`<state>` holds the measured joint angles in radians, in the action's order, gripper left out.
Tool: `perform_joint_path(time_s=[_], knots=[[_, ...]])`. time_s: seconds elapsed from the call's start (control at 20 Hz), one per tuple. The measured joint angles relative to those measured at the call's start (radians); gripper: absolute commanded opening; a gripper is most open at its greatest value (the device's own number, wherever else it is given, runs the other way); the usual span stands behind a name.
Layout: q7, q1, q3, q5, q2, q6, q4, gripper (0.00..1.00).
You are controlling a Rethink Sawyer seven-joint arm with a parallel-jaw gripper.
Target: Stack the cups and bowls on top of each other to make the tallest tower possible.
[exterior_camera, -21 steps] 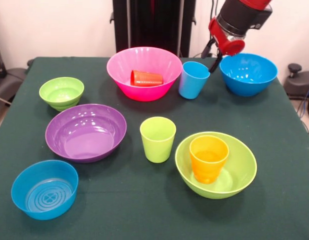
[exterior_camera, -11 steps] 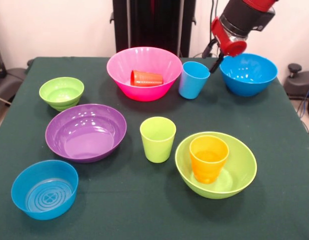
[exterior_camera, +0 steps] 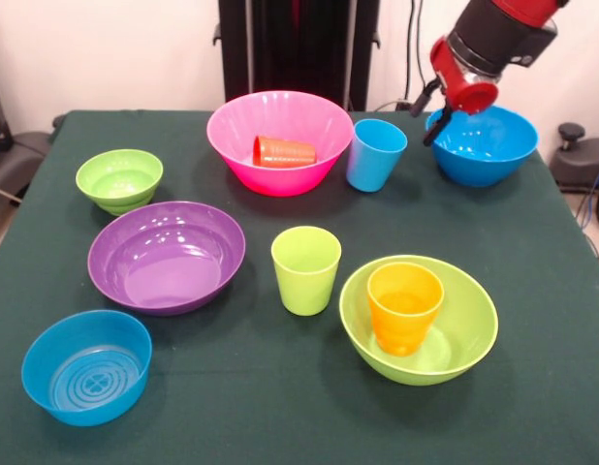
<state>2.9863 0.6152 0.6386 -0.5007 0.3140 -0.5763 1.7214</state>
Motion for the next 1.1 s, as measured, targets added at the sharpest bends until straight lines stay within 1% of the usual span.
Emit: perform_joint_path(time_s=[0.3,0.6,1.1], knots=[[0.084,0.035,0.033,-0.035,-0.032,-0.037,-0.035,1.0],[0.145,0.047,0.054,-0.062,-0.056,-0.048,-0.058,1.0],[0.156,0.064,0.061,-0.073,-0.084,-0.048,-0.082,1.0]])
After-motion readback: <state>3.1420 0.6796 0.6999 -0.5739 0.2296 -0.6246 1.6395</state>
